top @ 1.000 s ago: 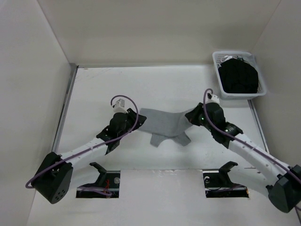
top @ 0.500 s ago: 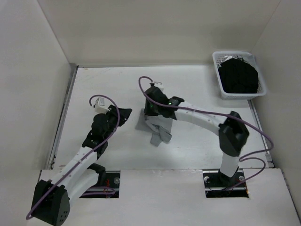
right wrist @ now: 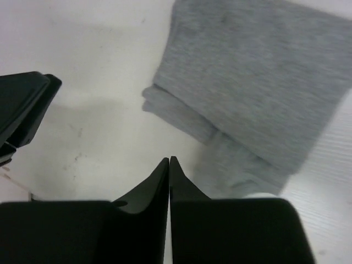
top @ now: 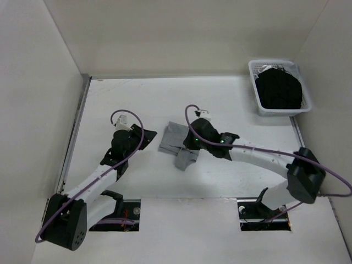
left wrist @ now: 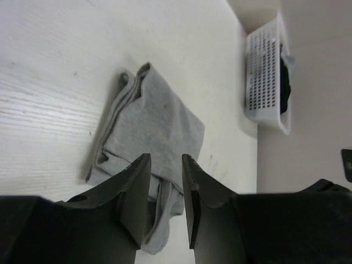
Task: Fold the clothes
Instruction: Fold the tank top
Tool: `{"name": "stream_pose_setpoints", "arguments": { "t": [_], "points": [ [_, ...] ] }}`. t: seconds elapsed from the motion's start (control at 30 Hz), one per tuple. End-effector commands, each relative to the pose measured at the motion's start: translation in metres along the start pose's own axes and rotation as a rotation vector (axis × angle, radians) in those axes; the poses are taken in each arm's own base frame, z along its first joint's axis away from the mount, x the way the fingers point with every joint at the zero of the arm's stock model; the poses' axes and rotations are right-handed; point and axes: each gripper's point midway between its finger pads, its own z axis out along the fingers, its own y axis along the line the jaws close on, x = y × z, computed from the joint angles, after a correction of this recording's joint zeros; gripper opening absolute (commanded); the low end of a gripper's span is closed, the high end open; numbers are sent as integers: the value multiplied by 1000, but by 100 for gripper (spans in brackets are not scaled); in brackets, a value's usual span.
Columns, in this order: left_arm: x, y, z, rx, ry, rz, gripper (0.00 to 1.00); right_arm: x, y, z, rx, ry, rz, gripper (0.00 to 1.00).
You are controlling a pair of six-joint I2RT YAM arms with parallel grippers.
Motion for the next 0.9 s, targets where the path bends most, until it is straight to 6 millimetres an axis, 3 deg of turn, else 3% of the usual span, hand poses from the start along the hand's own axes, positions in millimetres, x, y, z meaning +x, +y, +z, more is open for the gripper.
{"name": "stream_pose_setpoints", "arguments": {
  "t": [0.0, 0.1, 0.23, 0.3, 0.47, 0.63, 0.77, 0.87],
  "points": [
    [1, -47, 12, 131, 12, 39, 28, 0, -25, -10, -22, -72, 32, 2],
    [18, -55, 22, 135, 49, 66, 27, 20, -40, -13, -43, -66, 45, 4],
    [30, -52, 33, 109, 68, 104, 26, 36, -41, -12, -70, -38, 23, 9],
    [35, -48, 36, 95, 75, 123, 26, 35, -45, -14, -64, -65, 26, 18],
    [36, -26, 37, 33, 68, 171, 23, 27, -38, -19, -129, -92, -4, 30],
    [24, 10, 19, -103, 13, 271, 24, 14, -61, -37, -123, -225, -2, 48],
    [-2, 39, 1, -232, -59, 314, 41, -7, -92, -62, -122, -364, 69, 57],
    [-20, 54, -9, -289, -109, 308, 51, -26, -126, -82, -56, -494, 124, 63]
  ]
}}
